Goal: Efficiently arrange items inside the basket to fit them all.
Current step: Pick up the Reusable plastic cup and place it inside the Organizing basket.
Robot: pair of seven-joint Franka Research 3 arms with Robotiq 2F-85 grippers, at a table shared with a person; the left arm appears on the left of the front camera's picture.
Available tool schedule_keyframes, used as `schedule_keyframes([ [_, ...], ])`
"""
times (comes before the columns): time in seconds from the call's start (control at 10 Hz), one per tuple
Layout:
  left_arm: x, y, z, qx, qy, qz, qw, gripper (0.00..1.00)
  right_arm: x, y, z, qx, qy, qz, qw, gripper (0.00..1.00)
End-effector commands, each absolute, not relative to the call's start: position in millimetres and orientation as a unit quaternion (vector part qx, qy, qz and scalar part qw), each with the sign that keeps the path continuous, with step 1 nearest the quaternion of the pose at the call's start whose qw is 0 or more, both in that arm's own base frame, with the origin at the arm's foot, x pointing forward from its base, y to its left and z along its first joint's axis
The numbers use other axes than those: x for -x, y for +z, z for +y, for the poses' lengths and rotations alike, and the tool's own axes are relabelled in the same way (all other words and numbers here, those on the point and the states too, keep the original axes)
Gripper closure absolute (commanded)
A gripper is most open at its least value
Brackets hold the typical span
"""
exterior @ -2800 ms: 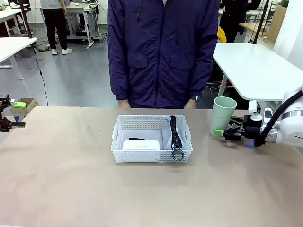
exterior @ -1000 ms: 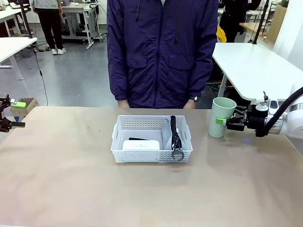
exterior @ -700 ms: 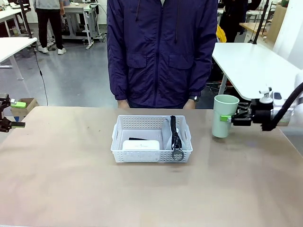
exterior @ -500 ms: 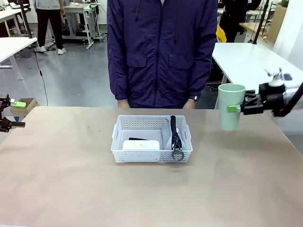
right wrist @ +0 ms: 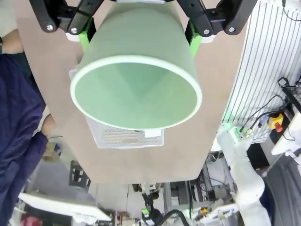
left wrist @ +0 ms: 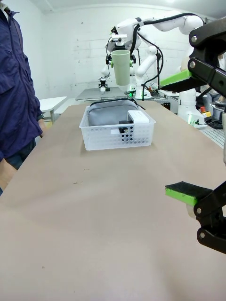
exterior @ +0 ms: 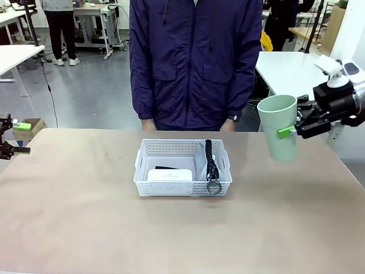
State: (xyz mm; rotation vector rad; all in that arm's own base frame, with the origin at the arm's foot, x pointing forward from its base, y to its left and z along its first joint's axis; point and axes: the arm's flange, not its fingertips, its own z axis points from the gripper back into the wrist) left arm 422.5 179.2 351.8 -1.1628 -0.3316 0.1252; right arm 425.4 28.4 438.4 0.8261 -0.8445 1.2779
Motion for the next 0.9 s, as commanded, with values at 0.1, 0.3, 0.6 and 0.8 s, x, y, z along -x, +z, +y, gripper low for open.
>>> schedule_keyframes([
  [0.1, -418.7, 353.3, 176.9, 0.543, 0.057, -0.157, 0.823, 0.00, -425.4, 449.3, 30.7, -0.362, 0.567, -0.372, 0.640, 0.67],
  [0.3, -418.7, 353.3, 176.9, 0.543, 0.057, -0.157, 0.823, 0.00, -425.4, 449.3, 30.7, -0.362, 0.567, -0.372, 0.640, 0.67],
  [0.6, -418.7, 353.3, 176.9, 0.543, 0.057, -0.157, 0.823, 0.00, -441.6, 471.3, 81.6, -0.321, 0.594, -0.338, 0.655, 0.11],
  [0.8, -418.7, 353.3, 176.9, 0.543, 0.057, -0.157, 0.823, 0.00, -459.2, 505.6, 158.4, -0.331, 0.634, -0.325, 0.618, 0.11],
])
